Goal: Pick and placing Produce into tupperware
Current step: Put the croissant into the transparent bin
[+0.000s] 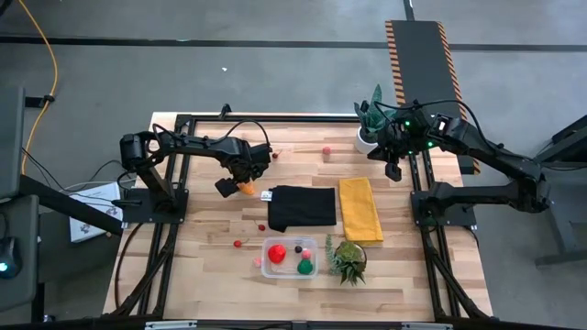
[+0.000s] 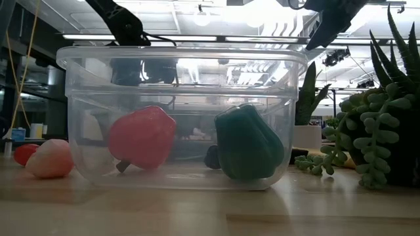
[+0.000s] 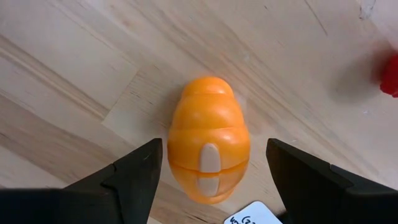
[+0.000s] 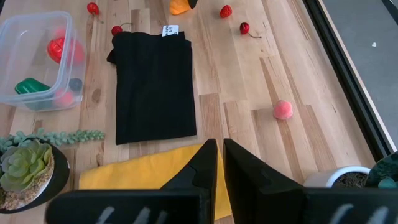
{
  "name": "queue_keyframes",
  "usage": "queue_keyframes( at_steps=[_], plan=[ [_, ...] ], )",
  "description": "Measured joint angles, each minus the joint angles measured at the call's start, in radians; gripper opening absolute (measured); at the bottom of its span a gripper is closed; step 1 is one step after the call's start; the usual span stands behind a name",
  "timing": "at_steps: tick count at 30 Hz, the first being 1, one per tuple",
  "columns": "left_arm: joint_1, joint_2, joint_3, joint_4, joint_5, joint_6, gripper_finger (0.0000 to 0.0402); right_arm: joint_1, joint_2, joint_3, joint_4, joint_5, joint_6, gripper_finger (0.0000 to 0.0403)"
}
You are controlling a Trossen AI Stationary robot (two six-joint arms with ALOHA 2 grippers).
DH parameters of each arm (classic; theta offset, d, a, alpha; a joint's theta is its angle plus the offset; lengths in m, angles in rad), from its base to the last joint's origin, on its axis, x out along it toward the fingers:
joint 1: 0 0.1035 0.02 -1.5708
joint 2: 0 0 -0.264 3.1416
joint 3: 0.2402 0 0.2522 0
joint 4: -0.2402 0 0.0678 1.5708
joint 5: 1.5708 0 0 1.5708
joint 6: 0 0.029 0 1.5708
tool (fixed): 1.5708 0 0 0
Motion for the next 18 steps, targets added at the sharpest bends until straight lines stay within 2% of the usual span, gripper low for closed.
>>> queue_keyframes(
  at_steps=[15, 18],
  plan=[
    [0.0, 0.0, 0.0, 0.002, 0.004, 0.0, 0.0275, 0.0, 0.0, 0.0, 0.0, 0.0, 0.0, 0.0016],
    [0.0, 0.0, 0.0, 0.002, 0.004, 0.0, 0.0266, 0.0, 0.0, 0.0, 0.0, 0.0, 0.0, 0.0016]
  ],
)
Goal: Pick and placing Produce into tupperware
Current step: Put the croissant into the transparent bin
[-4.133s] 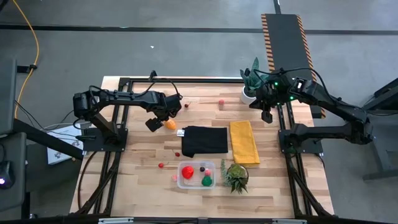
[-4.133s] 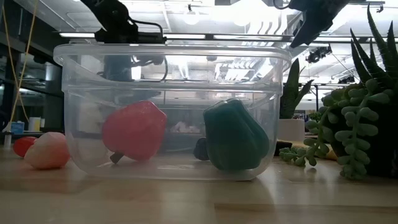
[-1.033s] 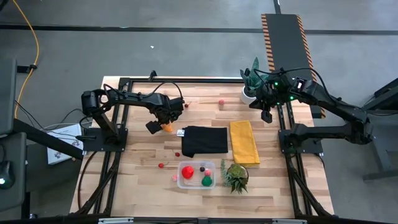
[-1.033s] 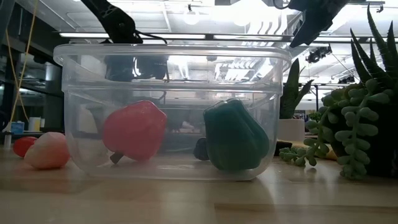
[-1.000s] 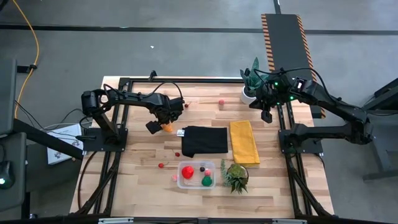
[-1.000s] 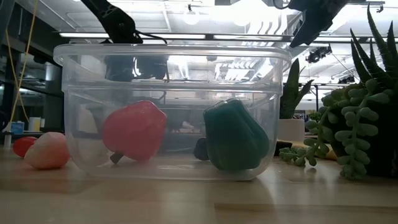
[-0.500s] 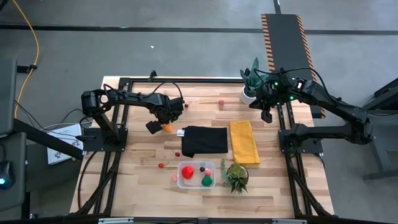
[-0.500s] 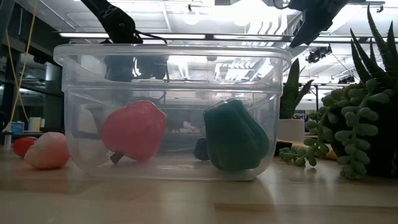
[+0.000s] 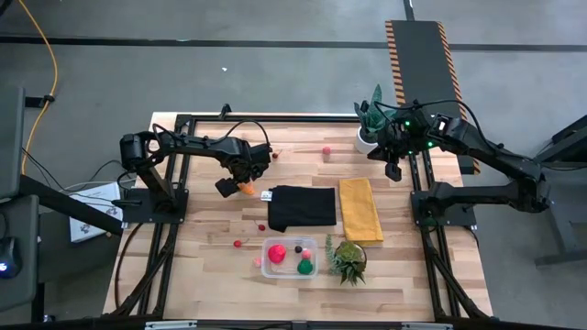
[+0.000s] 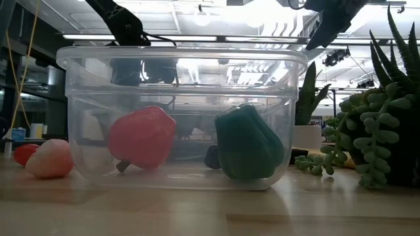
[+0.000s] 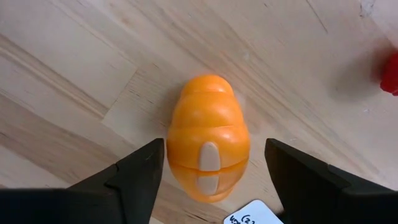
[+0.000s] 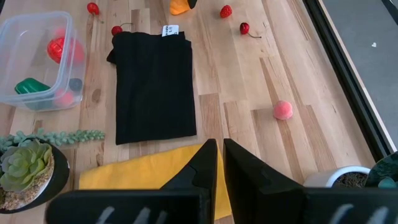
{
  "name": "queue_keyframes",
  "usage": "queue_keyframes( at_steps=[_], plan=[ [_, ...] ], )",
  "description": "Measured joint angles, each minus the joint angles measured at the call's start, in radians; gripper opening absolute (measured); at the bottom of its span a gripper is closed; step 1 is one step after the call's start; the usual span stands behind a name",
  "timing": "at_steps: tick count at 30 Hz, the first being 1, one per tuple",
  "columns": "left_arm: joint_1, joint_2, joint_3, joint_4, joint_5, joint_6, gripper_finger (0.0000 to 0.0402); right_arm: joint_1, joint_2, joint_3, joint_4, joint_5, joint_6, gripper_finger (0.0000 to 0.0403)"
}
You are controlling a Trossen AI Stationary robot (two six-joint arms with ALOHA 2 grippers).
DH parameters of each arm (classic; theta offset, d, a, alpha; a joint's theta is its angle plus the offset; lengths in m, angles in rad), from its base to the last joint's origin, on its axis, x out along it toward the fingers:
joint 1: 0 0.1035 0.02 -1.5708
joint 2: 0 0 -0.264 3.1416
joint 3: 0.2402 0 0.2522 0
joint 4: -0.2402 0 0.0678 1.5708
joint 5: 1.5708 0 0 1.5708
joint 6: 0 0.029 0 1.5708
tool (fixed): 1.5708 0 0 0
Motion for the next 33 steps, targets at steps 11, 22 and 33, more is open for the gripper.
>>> queue_keyframes(
  at_steps=[11, 22, 33],
  plan=[
    [0.0, 0.0, 0.002, 0.0, 0.0, -0.018, 0.0174, 0.0, 0.0, 0.0, 0.0, 0.0, 0.0, 0.0016],
    [0.0, 0.0, 0.002, 0.002, 0.0, -0.023, 0.0199, 0.0, 0.0, 0.0, 0.001, 0.0, 0.0, 0.0016],
    [0.0, 0.0, 0.002, 0.002, 0.0, -0.023, 0.0192, 0.0, 0.0, 0.0, 0.003, 0.0, 0.0, 0.0016]
  ],
)
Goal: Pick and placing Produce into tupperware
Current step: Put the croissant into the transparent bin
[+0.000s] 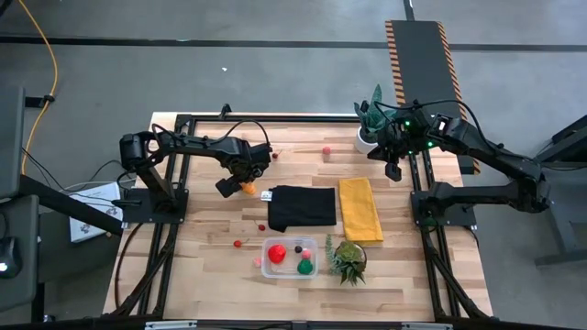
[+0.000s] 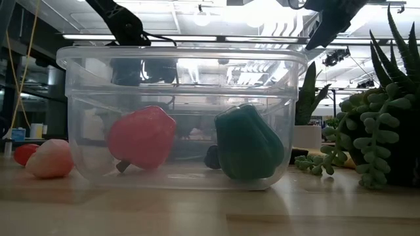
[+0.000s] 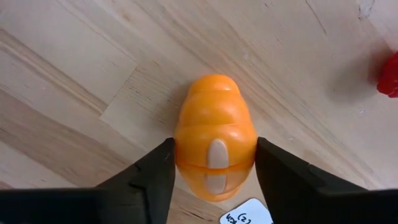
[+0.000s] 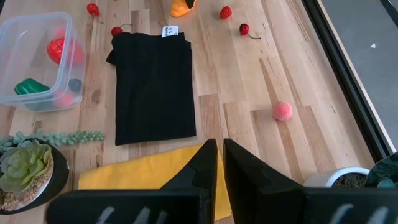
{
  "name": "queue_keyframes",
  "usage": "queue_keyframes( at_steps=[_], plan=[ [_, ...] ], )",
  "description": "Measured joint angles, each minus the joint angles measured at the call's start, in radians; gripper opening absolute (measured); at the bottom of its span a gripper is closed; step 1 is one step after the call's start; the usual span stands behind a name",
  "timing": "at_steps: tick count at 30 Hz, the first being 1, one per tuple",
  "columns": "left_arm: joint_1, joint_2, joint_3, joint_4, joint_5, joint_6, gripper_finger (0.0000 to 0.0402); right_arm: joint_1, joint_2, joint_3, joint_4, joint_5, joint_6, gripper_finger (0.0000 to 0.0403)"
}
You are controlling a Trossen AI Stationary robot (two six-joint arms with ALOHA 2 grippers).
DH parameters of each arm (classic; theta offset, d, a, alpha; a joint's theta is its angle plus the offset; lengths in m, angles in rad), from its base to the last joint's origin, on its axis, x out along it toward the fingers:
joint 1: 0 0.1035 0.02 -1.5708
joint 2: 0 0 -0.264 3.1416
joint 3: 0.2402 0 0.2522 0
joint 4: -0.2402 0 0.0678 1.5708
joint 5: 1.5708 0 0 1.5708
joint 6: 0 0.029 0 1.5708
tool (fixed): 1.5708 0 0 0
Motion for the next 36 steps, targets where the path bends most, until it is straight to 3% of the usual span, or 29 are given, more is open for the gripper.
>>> queue_keyframes(
  at_steps=[26, 36],
  plan=[
    [0.0, -0.023, -0.002, -0.002, 0.003, 0.116, 0.0189, 0.0, 0.0, 0.0, 0.005, 0.0, 0.0, 0.0016],
    [0.0, -0.056, 0.003, -0.003, 0.036, 0.257, 0.0189, 0.0, 0.0, 0.0, 0.012, 0.0, -0.012, 0.0016]
  ],
)
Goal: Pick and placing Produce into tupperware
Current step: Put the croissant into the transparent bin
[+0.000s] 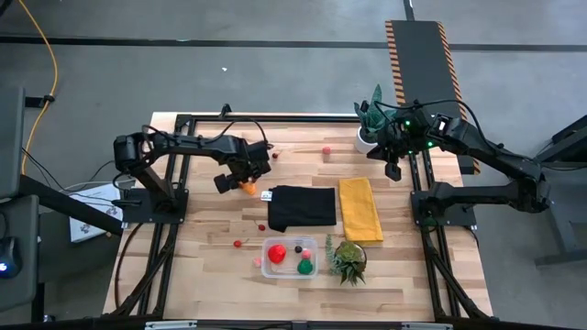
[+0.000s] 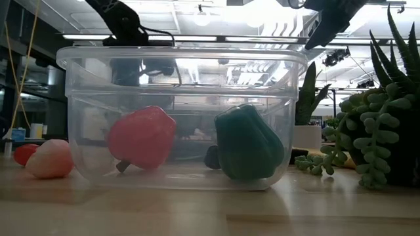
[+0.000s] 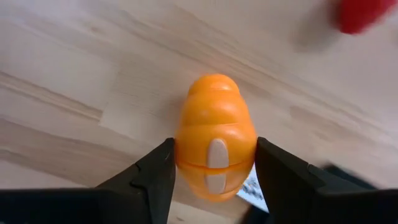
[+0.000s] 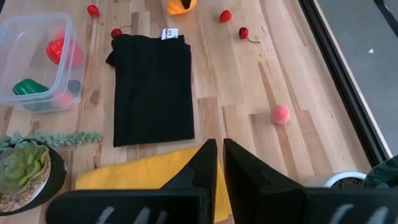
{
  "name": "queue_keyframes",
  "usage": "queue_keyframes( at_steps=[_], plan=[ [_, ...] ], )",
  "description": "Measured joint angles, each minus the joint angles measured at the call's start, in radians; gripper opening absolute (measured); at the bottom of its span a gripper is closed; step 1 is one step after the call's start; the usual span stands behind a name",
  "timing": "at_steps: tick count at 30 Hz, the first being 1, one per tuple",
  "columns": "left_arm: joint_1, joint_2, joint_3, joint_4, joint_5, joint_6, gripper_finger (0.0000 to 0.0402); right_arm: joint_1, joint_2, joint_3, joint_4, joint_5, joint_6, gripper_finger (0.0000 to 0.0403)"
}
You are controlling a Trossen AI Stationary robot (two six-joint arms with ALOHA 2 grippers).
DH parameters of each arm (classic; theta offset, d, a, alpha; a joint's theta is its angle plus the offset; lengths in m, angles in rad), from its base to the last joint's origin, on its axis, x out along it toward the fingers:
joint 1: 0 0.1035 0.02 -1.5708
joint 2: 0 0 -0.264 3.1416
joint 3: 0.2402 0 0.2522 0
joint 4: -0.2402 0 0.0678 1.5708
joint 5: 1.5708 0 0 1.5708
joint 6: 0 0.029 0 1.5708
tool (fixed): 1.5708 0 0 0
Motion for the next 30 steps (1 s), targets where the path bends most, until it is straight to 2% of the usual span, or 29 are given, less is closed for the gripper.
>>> queue_keyframes(
  at_steps=[15, 30],
  plan=[
    [0.0, -0.14, 0.003, 0.002, 0.006, 0.165, 0.0188, 0.0, 0.0, 0.0, 0.0, 0.0, 0.003, 0.0016],
    [0.0, -0.277, 0.003, 0.005, 0.166, 0.378, 0.019, 0.0, 0.0, 0.0, 0.042, 0.0, 0.096, 0.0016]
  ],
)
